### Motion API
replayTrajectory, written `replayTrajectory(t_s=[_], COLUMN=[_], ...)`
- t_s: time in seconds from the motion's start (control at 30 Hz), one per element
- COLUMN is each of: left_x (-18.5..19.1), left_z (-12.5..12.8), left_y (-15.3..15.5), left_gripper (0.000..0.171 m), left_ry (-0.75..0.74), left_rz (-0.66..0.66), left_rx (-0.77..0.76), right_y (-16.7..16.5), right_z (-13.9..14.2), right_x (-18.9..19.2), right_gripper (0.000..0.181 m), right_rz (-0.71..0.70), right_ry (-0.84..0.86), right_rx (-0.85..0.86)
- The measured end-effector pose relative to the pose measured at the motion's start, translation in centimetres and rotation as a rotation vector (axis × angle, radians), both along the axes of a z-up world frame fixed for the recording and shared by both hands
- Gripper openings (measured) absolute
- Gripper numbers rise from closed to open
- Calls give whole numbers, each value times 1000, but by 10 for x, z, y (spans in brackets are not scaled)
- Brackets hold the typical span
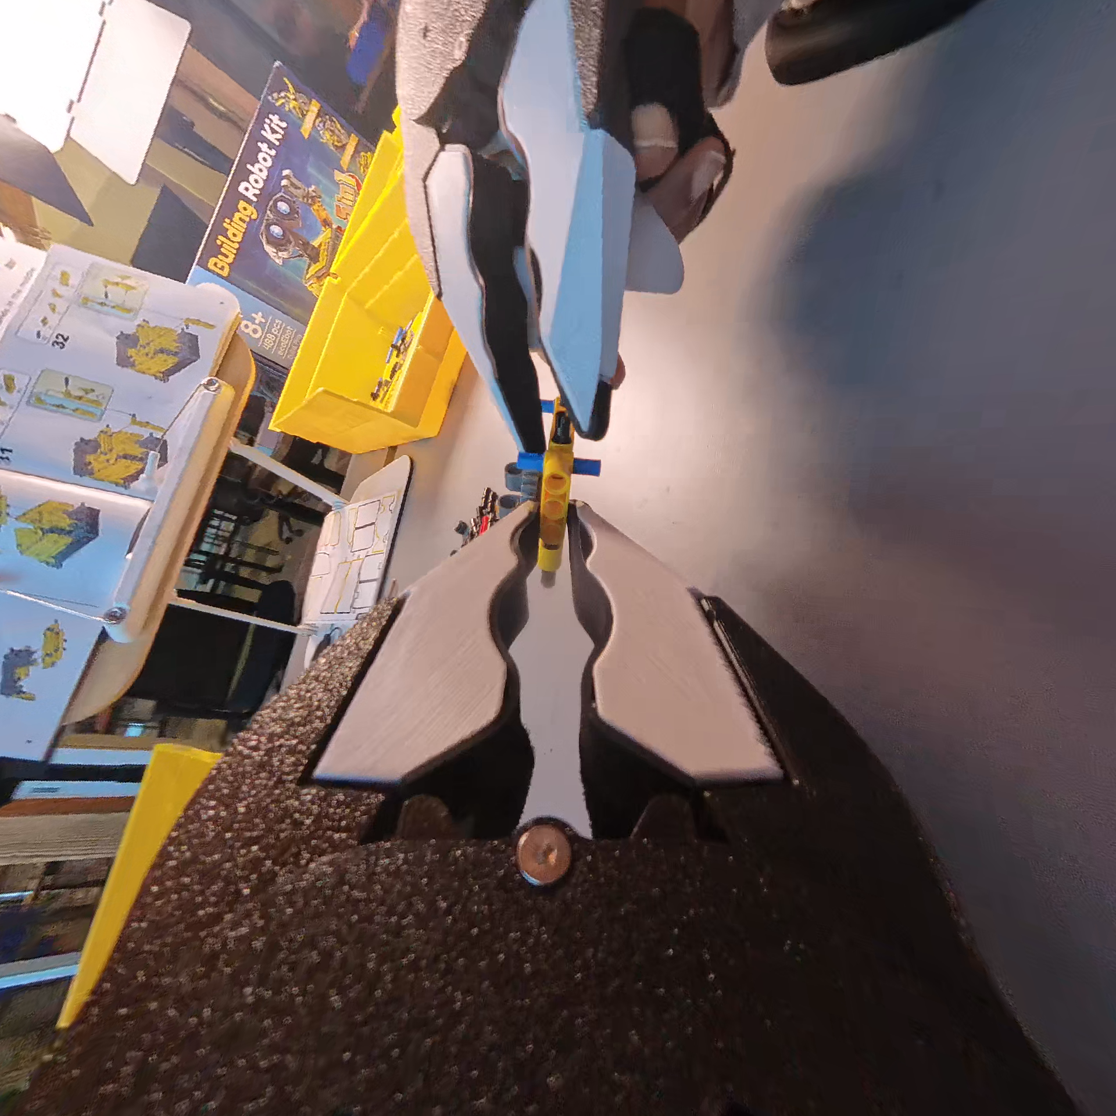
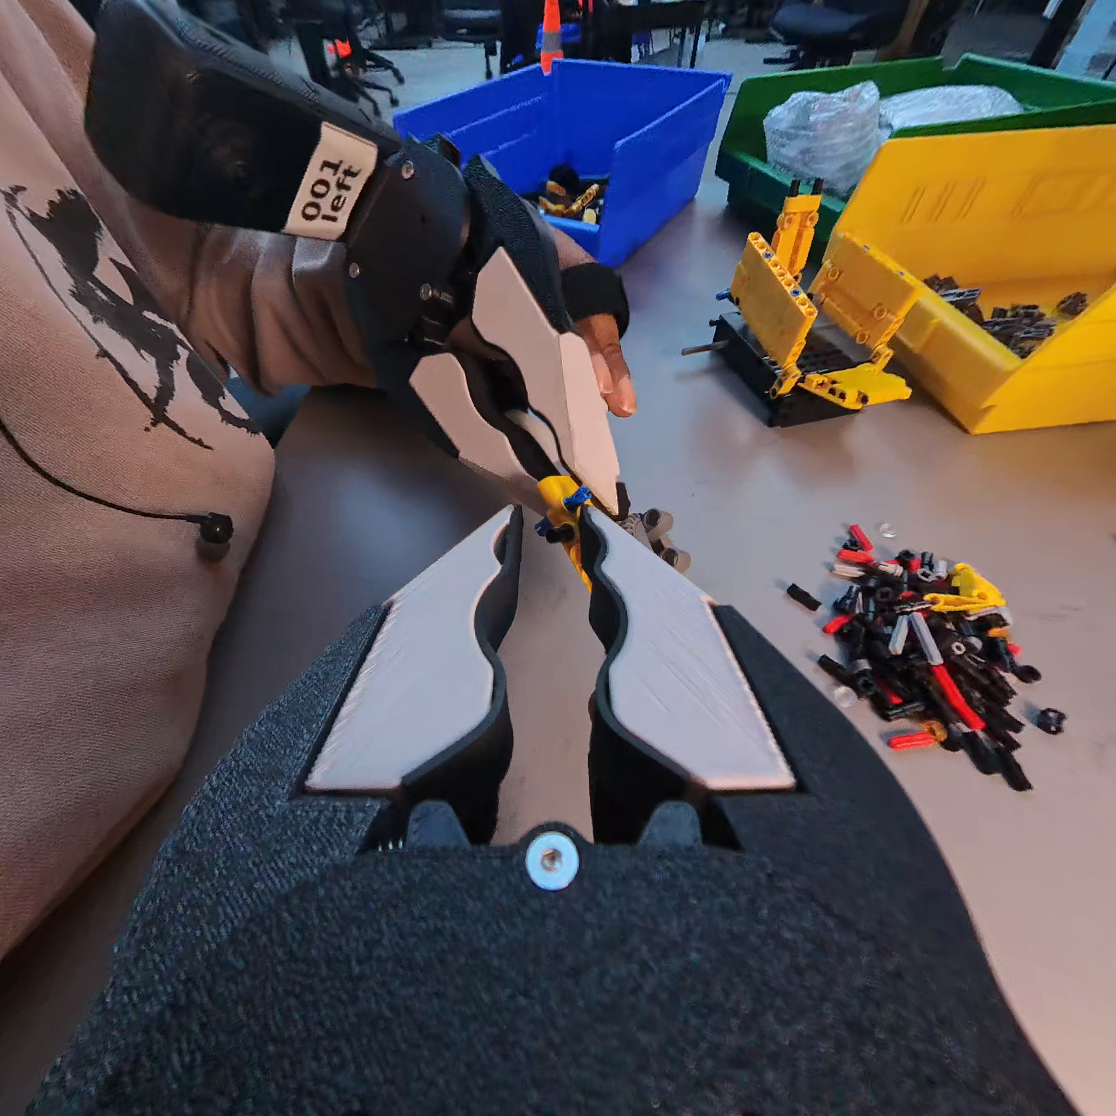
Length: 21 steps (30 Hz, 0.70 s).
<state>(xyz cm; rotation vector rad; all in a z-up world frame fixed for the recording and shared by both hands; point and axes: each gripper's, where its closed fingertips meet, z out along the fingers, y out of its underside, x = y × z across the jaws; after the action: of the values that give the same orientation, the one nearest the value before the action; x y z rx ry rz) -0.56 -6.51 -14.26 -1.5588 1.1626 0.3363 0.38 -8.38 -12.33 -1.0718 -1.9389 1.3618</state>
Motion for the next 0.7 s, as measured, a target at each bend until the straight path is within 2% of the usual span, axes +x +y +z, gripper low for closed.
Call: replayTrajectory(t_s=[0.2,0.37,0.43,0.5,0.57,0.63,0.7], left_x=[5,4,2,-4,-9,-11,-12], left_z=[-8,-7,-3,7,17,33,51], left_y=[-1,-1,0,3,3,0,-4], left_gripper=[7,9,14,27,39,42,41], left_ry=[136,47,-86,-299,-581,-898,-1156], left_rz=[-16,-15,-7,11,7,-45,-129], left_rx=[34,3,-46,-120,-254,-401,-502], right_y=[-2,-3,0,6,9,13,17], right_z=[-13,-10,-6,-1,10,20,22], right_x=[-2,-1,-2,-3,-3,-3,-4], right_gripper=[18,10,9,9,9,9,8], right_rz=[-8,10,7,-11,-22,-46,-81], right_ry=[-95,-91,-55,17,120,233,319], right_rx=[-69,-126,-133,-70,5,121,292])
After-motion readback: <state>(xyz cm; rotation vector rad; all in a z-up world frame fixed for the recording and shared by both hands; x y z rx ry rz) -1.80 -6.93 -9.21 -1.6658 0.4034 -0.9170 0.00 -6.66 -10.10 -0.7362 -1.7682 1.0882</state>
